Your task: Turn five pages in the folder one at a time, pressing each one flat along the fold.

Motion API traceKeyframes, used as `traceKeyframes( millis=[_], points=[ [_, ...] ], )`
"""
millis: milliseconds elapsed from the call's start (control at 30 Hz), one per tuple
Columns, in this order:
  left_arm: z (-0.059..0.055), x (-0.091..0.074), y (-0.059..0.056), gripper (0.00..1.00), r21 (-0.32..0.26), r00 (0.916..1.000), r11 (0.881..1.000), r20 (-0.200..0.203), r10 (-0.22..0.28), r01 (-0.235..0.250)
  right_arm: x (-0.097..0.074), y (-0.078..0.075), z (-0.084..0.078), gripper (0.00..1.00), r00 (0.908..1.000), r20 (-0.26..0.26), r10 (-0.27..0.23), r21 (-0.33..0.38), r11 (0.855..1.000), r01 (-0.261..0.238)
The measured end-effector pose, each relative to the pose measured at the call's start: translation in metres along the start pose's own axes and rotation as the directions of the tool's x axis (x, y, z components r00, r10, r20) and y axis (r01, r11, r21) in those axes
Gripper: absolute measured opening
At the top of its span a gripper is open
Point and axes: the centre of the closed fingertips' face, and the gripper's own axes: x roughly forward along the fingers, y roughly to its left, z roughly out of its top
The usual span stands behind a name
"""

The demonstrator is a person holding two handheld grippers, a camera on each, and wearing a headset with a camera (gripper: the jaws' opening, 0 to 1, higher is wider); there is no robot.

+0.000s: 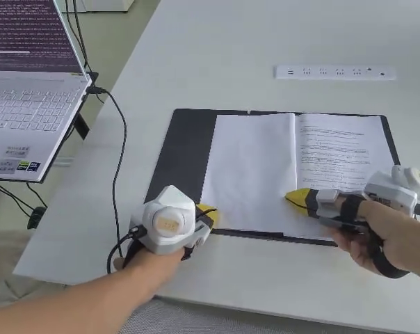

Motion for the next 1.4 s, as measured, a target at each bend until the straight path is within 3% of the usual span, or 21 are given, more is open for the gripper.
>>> traceKeyframes(
  millis=[700,867,1033,1133,1200,1267,1300,1400],
  points=[
    [0.000,-0.002,0.000,0.00,-0.008,1.0000,1.000,0.000,0.004,-0.004,-0.028,-0.009,-0.051,0.00,0.9995,-0.030,0.004,0.041,0.999,-0.003],
    [0.000,-0.003,0.000,0.00,-0.008,1.0000,1.000,-0.003,0.004,-0.005,-0.037,-0.004,-0.063,0.00,0.9994,-0.032,0.013,0.039,0.999,-0.011],
    [0.000,-0.003,0.002,0.00,-0.099,1.0000,0.995,-0.003,0.007,-0.007,-0.050,0.013,-0.055,0.00,0.9976,0.058,0.037,-0.034,0.999,-0.035],
    [0.002,-0.004,-0.008,0.09,-0.149,0.9985,0.988,-0.024,-0.050,0.046,-0.067,0.021,-0.039,0.00,0.9874,0.158,0.006,-0.132,0.991,0.015],
    [0.001,-0.007,-0.016,0.18,-0.109,0.9946,0.992,-0.071,-0.076,0.068,-0.085,0.033,-0.028,0.04,0.9736,0.228,0.005,-0.179,0.983,0.037],
    [0.006,-0.012,-0.021,0.24,-0.081,0.9926,0.994,-0.088,-0.083,0.076,-0.099,0.040,-0.022,0.12,0.9629,0.270,-0.001,-0.223,0.973,0.063],
    [0.010,-0.015,-0.022,0.24,-0.076,0.9931,0.994,-0.077,-0.088,0.082,-0.106,0.043,-0.019,0.17,0.9578,0.287,-0.010,-0.251,0.964,0.085],
    [0.032,-0.032,-0.026,0.24,-0.080,0.9948,0.992,-0.025,-0.099,0.096,-0.135,0.050,-0.006,0.21,0.9280,0.371,-0.038,-0.369,0.911,0.185]
  ],
)
